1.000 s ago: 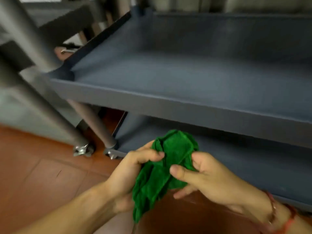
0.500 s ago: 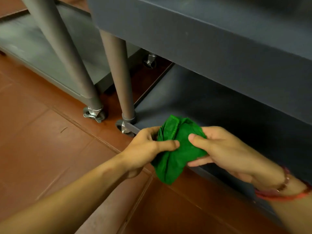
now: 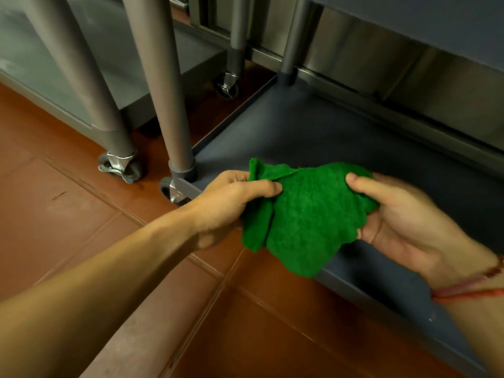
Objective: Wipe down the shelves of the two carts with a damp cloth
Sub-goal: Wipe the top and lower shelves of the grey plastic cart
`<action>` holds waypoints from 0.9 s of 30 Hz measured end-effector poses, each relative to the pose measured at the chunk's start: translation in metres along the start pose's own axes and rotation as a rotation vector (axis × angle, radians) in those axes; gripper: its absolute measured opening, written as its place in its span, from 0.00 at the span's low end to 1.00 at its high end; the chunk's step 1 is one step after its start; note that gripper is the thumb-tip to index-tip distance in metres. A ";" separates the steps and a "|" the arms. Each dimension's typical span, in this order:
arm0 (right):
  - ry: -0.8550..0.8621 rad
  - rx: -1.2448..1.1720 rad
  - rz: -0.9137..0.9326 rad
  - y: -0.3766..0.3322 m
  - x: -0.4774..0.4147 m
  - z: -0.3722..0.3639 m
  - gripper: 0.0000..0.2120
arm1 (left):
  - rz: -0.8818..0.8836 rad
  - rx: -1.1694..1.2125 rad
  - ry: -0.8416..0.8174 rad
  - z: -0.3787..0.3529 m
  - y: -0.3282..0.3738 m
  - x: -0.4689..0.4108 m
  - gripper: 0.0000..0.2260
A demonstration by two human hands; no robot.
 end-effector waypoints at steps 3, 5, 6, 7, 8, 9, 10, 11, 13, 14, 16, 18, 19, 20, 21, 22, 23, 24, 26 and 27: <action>-0.004 -0.045 -0.017 0.011 -0.008 0.008 0.12 | -0.007 0.064 0.049 0.000 -0.008 -0.006 0.10; -0.013 -0.070 -0.015 0.014 -0.015 0.013 0.12 | -0.029 0.107 0.071 0.001 -0.007 -0.011 0.13; -0.012 -0.070 -0.009 0.014 -0.019 0.015 0.12 | -0.034 0.115 0.099 0.005 -0.005 -0.013 0.13; -0.003 -0.058 -0.006 0.013 -0.023 0.016 0.12 | -0.033 0.112 0.137 0.009 -0.002 -0.017 0.12; 0.012 -0.038 0.004 0.011 -0.029 0.019 0.12 | -0.029 0.093 0.179 0.013 0.002 -0.020 0.12; 0.030 -0.019 0.015 0.008 -0.035 0.019 0.12 | -0.027 0.063 0.221 0.018 0.007 -0.024 0.11; 0.044 -0.001 0.030 0.004 -0.042 0.019 0.12 | -0.031 0.019 0.258 0.022 0.014 -0.029 0.11; 0.050 0.011 0.043 0.000 -0.048 0.017 0.11 | -0.037 -0.029 0.289 0.026 0.021 -0.034 0.11; 0.060 0.031 0.077 -0.009 -0.064 0.016 0.11 | -0.033 -0.124 0.327 0.034 0.031 -0.045 0.10; 0.076 0.064 0.092 -0.011 -0.074 0.015 0.11 | -0.029 -0.214 0.340 0.039 0.033 -0.052 0.09; 0.172 0.320 0.143 -0.011 -0.094 0.024 0.09 | -0.039 -0.602 0.378 0.054 0.033 -0.063 0.08; 0.291 0.776 0.218 -0.008 -0.109 0.036 0.16 | -0.056 -0.941 0.419 0.066 0.025 -0.069 0.10; 0.315 0.935 0.272 -0.005 -0.111 0.035 0.21 | -0.072 -1.027 0.427 0.069 0.018 -0.070 0.11; 0.269 1.020 0.323 0.001 -0.111 0.029 0.22 | -0.104 -1.078 0.441 0.071 0.011 -0.072 0.11; 0.170 1.077 0.379 0.009 -0.111 0.019 0.23 | -0.141 -1.113 0.461 0.072 0.004 -0.074 0.11; 0.052 1.147 0.435 0.021 -0.111 0.007 0.24 | -0.178 -1.129 0.474 0.072 -0.002 -0.076 0.12; -0.061 1.255 0.463 0.035 -0.112 -0.004 0.28 | -0.207 -1.136 0.477 0.071 -0.008 -0.078 0.14; -0.121 1.388 0.473 0.049 -0.115 -0.011 0.32 | -0.228 -1.133 0.483 0.069 -0.012 -0.080 0.16; -0.113 1.617 0.423 0.068 -0.121 -0.015 0.35 | -0.252 -1.119 0.517 0.069 -0.017 -0.083 0.17; -0.100 1.680 0.393 0.074 -0.124 -0.014 0.35 | -0.266 -1.124 0.536 0.069 -0.018 -0.084 0.18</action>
Point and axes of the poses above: each hand's wrist, its own x-axis away from the middle knuckle, its own z-axis out of the back of the hand, y = z × x, the point moved 6 cm from there along -x, towards the middle knuckle, and after that the axes turned 12 degrees about -x, right-handed, at the moved point
